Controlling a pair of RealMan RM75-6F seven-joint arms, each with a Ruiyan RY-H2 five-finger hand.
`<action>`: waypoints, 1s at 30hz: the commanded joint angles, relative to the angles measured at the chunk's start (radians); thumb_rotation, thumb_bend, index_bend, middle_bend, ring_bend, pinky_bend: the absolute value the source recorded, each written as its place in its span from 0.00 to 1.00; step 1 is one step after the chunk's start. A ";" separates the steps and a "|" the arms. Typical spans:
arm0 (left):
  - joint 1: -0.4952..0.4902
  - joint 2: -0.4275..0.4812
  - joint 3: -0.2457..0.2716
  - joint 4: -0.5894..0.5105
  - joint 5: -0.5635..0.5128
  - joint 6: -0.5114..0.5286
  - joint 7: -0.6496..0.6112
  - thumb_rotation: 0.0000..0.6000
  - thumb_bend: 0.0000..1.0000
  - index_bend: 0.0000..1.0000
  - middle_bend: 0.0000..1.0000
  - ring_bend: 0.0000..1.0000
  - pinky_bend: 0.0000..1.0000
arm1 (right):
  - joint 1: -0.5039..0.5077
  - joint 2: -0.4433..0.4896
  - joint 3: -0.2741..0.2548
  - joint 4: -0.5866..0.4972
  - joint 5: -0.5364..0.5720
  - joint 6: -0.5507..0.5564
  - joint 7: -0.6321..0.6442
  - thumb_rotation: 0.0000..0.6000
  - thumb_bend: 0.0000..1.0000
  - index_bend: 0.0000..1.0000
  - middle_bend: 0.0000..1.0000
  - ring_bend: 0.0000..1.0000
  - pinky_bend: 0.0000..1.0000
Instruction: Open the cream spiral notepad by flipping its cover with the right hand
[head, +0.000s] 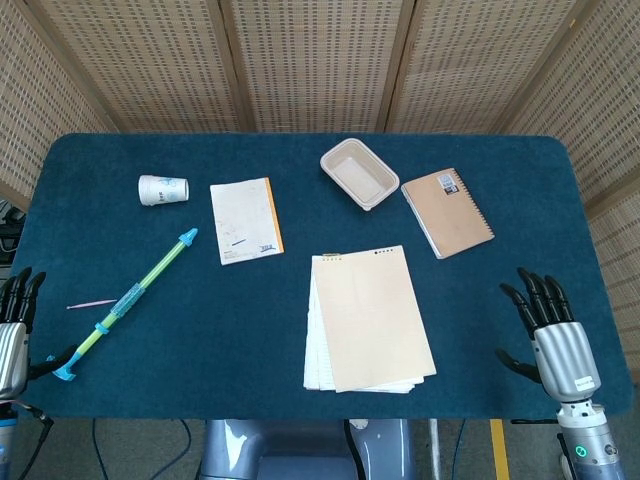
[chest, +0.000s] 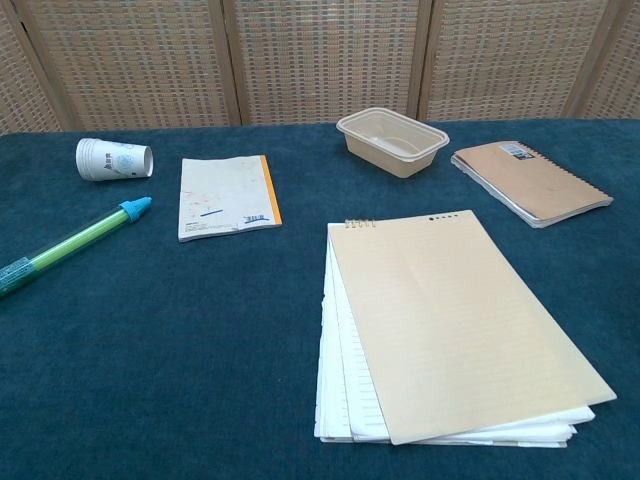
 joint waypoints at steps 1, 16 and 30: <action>0.001 0.000 0.002 -0.004 0.003 0.002 0.003 1.00 0.16 0.00 0.00 0.00 0.14 | -0.001 0.000 -0.002 -0.001 -0.001 0.001 0.003 1.00 0.10 0.16 0.00 0.00 0.06; 0.000 0.006 0.002 -0.008 0.001 -0.002 0.001 1.00 0.16 0.00 0.00 0.00 0.14 | 0.049 -0.022 -0.014 -0.087 -0.057 -0.066 -0.018 1.00 0.09 0.16 0.00 0.00 0.06; 0.000 0.009 0.001 -0.004 0.002 -0.002 -0.015 1.00 0.16 0.00 0.00 0.00 0.14 | 0.121 -0.210 -0.042 -0.132 -0.022 -0.246 -0.198 1.00 0.28 0.16 0.00 0.00 0.06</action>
